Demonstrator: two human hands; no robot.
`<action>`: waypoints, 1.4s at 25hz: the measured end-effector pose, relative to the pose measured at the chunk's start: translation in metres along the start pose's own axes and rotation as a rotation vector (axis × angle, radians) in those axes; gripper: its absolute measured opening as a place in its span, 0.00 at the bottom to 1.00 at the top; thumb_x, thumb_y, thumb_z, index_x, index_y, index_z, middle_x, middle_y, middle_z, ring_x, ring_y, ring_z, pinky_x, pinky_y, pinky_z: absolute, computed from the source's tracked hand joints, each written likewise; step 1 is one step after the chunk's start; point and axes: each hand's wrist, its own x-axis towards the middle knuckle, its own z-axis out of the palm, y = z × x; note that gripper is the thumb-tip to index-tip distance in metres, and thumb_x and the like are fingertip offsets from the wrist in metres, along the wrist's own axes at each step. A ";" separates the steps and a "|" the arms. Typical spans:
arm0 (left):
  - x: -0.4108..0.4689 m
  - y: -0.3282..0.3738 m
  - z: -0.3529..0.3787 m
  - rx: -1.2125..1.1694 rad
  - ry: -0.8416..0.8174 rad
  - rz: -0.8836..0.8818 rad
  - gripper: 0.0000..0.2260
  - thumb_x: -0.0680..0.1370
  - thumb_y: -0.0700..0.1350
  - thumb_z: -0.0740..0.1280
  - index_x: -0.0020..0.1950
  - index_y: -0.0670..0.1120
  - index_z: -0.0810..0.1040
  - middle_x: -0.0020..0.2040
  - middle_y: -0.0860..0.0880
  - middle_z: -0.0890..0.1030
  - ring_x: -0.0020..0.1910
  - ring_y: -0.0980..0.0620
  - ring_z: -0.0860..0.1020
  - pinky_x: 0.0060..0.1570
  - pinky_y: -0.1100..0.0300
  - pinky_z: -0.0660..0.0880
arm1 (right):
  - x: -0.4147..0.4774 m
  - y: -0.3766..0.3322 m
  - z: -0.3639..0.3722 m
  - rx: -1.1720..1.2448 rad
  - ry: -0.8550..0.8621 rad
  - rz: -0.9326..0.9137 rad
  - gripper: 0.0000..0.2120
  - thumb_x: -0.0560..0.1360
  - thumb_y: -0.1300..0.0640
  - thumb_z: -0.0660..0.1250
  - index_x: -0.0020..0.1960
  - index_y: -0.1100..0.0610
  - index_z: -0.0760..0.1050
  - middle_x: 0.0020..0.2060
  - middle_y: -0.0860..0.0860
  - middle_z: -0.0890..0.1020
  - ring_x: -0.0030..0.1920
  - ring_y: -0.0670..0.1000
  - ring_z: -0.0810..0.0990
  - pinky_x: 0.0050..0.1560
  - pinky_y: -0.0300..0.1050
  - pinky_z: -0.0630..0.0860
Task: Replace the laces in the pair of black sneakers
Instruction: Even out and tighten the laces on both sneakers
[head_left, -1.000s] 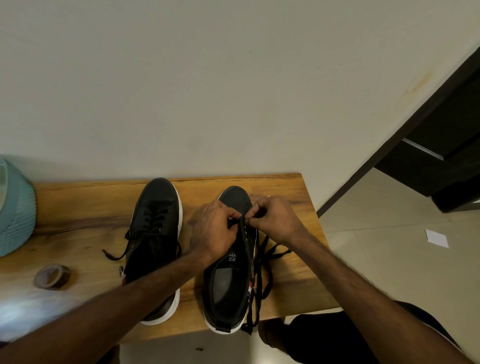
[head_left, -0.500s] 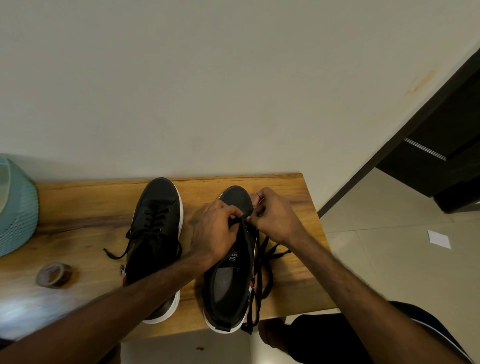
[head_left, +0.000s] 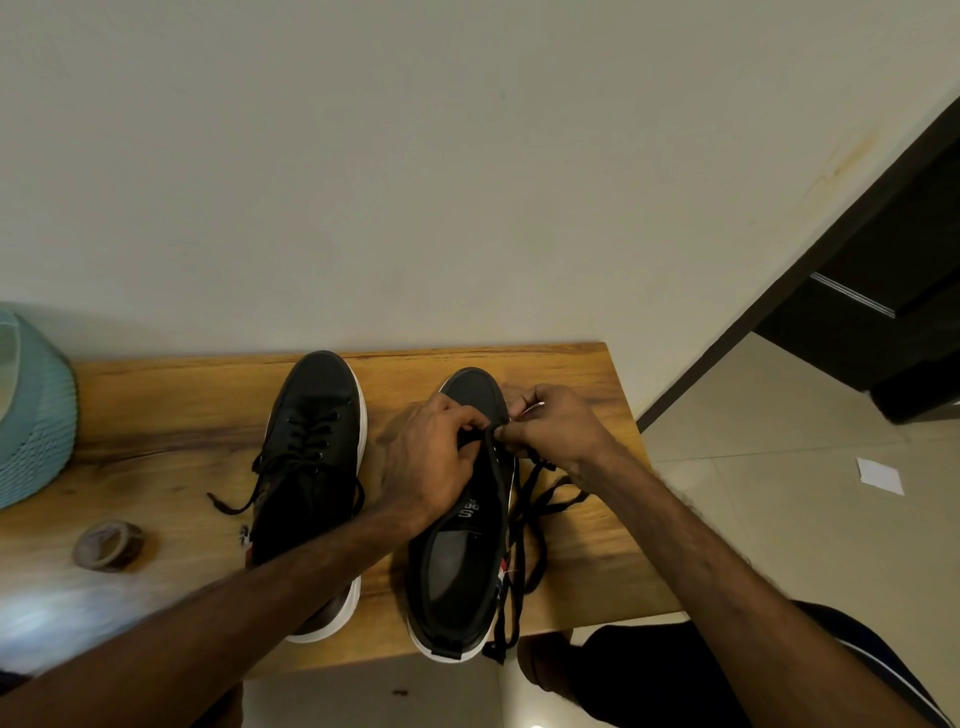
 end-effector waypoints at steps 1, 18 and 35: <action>0.000 0.000 0.000 0.000 0.000 -0.004 0.10 0.77 0.46 0.70 0.57 0.55 0.81 0.54 0.55 0.76 0.54 0.57 0.74 0.49 0.64 0.72 | -0.001 -0.001 0.001 0.023 -0.001 0.026 0.11 0.71 0.67 0.74 0.44 0.57 0.73 0.37 0.57 0.82 0.30 0.48 0.79 0.27 0.38 0.74; -0.002 -0.002 0.000 -0.010 0.040 0.051 0.10 0.76 0.42 0.71 0.56 0.53 0.82 0.53 0.55 0.78 0.53 0.55 0.75 0.52 0.57 0.75 | -0.004 0.006 0.011 -0.148 0.187 -0.207 0.17 0.68 0.66 0.75 0.42 0.51 0.69 0.35 0.55 0.83 0.36 0.51 0.83 0.40 0.50 0.82; 0.003 -0.010 -0.003 0.055 -0.005 0.207 0.08 0.74 0.40 0.68 0.43 0.54 0.74 0.43 0.56 0.74 0.39 0.56 0.73 0.35 0.56 0.73 | -0.010 -0.008 0.003 -0.304 -0.080 -0.146 0.15 0.71 0.47 0.76 0.47 0.58 0.78 0.42 0.51 0.83 0.44 0.49 0.82 0.45 0.45 0.77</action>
